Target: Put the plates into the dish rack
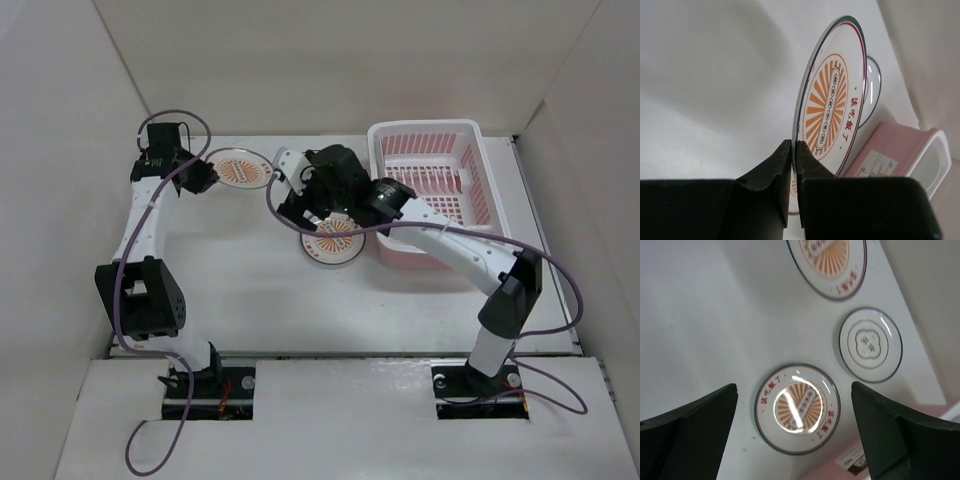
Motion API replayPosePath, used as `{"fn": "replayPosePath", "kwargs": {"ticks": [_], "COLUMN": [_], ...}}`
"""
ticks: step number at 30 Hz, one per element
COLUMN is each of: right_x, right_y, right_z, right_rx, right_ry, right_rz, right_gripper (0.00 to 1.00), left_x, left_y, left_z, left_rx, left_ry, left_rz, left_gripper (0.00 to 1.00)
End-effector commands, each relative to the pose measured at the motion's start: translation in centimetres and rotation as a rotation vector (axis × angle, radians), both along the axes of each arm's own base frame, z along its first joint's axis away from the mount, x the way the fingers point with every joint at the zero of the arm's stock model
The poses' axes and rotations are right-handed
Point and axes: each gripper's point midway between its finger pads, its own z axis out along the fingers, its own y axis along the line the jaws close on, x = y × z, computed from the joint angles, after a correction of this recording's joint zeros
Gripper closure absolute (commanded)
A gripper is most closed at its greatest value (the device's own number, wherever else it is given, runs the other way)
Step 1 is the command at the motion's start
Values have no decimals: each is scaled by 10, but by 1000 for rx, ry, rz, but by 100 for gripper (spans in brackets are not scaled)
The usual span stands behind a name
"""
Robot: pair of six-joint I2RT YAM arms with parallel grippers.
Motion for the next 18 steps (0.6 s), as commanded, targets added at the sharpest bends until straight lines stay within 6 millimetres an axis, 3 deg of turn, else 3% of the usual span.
{"fn": "replayPosePath", "kwargs": {"ticks": [1,2,6,11,18], "right_x": [9,13,20,32,27], "right_y": [28,33,53,57,60], "right_z": [49,54,42,34,21], "right_rx": [32,41,7,-19,-33], "right_ry": [-212,-231,-279,-290,-248], "right_rz": [53,56,84,55,86], "right_gripper": [1,1,1,4,6], "left_x": [-34,-36,-43,-50,-56], "left_y": [-25,-33,-53,-67,-85], "left_z": [-3,3,20,56,62], "left_rx": [-82,-102,-181,-208,-243], "left_ry": [118,106,82,25,15], "left_rz": [-65,-81,-137,-179,-221], "left_gripper": [100,100,100,100,100]}}
